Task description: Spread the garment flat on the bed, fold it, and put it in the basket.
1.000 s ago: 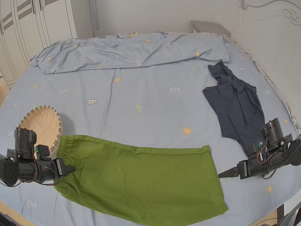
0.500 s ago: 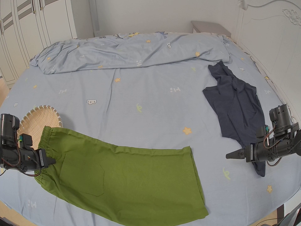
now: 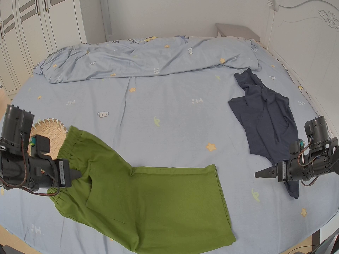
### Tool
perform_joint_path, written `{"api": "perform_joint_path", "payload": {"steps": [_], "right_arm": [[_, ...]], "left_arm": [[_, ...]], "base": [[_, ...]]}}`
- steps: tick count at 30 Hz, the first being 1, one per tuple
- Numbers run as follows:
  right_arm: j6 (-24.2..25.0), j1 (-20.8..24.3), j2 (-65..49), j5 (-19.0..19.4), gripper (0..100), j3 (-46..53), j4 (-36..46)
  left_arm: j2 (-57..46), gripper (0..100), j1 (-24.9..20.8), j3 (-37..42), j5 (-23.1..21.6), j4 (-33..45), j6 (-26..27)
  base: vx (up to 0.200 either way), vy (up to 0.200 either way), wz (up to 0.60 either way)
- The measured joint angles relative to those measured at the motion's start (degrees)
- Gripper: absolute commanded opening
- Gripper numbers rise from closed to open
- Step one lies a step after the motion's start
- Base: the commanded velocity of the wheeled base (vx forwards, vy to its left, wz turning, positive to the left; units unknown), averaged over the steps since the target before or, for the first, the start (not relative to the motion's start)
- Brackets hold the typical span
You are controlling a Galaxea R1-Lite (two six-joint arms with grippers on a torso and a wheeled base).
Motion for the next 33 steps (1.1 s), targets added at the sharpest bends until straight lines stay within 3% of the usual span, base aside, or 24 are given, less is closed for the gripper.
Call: {"api": "perform_joint_path", "payload": {"steps": [9, 15, 21, 30, 31, 33], "right_arm": [[-0.1, 0.0, -0.3, 0.0, 100, -0.1, 0.6], [-0.1, 0.0, -0.4, -0.1, 100, -0.1, 0.8], [-0.1, 0.1, -0.4, -0.2, 100, 0.0, 0.8], [-0.1, 0.2, -0.3, -0.3, 100, 0.1, 0.8], [-0.1, 0.2, -0.3, -0.3, 100, 0.1, 0.8], [-0.1, 0.2, -0.3, -0.3, 100, 0.1, 0.8]], "left_arm": [[6.5, 0, -21.7, -15.5, 12.9, 8.0, -12.4], [14.9, 0, -31.0, -22.9, 15.9, 10.9, -19.8], [20.6, 0, -34.5, -26.8, 16.3, 11.3, -23.9], [25.6, 0, -35.5, -29.0, 16.3, 10.8, -26.6], [26.1, 100, -35.5, -29.2, 16.3, 10.8, -26.9], [27.0, 100, -35.6, -29.7, 16.3, 10.8, -27.2]], "base": [[0.0, 0.0, 0.0], [0.0, 0.0, 0.0], [0.0, 0.0, 0.0], [0.0, 0.0, 0.0], [0.0, 0.0, 0.0], [0.0, 0.0, 0.0]]}}
